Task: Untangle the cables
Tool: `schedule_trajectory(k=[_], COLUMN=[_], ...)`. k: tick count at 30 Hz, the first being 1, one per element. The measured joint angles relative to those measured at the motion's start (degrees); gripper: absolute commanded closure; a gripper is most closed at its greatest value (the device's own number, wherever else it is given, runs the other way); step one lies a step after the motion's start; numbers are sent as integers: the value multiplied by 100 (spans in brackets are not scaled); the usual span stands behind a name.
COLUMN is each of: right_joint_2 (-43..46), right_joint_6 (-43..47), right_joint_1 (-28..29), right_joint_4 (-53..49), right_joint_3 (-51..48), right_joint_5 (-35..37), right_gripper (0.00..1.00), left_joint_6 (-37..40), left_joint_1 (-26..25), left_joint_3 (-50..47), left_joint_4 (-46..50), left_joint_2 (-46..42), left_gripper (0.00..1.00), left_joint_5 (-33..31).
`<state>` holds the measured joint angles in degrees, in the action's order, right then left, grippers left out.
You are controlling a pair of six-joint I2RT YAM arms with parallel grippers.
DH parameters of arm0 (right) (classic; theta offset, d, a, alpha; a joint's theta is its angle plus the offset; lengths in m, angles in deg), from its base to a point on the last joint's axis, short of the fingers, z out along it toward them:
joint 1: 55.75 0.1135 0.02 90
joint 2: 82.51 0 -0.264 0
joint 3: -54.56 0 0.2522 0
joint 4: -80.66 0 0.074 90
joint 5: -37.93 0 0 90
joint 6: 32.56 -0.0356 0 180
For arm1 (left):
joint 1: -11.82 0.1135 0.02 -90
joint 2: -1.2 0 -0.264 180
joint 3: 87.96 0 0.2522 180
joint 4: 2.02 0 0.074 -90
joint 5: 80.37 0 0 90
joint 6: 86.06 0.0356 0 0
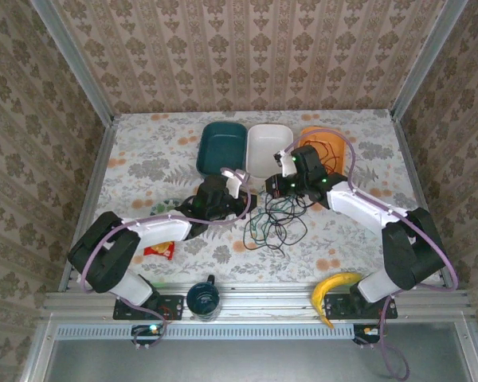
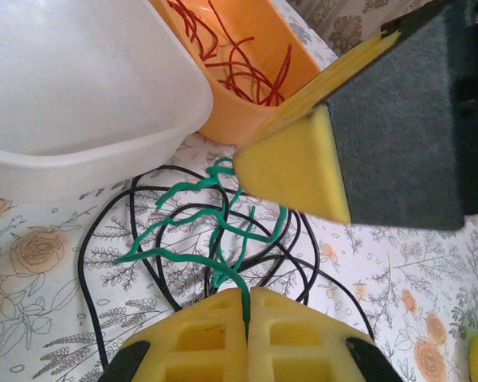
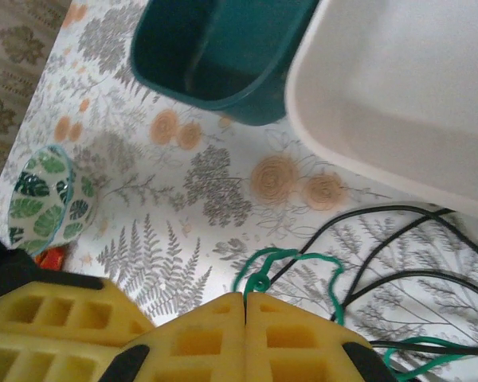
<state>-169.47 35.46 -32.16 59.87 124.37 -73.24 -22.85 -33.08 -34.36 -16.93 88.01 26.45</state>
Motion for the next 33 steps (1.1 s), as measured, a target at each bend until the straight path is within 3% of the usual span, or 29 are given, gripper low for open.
schedule_trajectory(k=[14, 15, 16, 19, 22, 33], right_joint_2=[511, 538, 560, 568, 557, -645], right_joint_6=[-855, -883, -927, -1027, -1110, -984], right_joint_1=[-1001, -1001, -999, -1010, -1047, -1047], right_joint_4=[330, 367, 415, 566, 723, 881], right_joint_3=[-317, -315, -315, -315, -260, 1259], right_joint_5=[-192, -219, -249, -245, -157, 741], right_gripper=[100, 100, 100, 100, 100, 100], left_joint_6=[-219, -221, -234, -295, -374, -192], left_joint_1=[409, 409, 409, 413, 426, 376], left_joint_3=[-588, -590, -590, -605, -715, -1091], left_joint_4=[-636, -680, -726, -782, -793, -166], left_joint_2=[-396, -396, -402, -463, -638, -1241], left_gripper=[100, 96, 82, 54, 35, 23], left_joint_5=[-120, -120, -118, -181, -369, -1222])
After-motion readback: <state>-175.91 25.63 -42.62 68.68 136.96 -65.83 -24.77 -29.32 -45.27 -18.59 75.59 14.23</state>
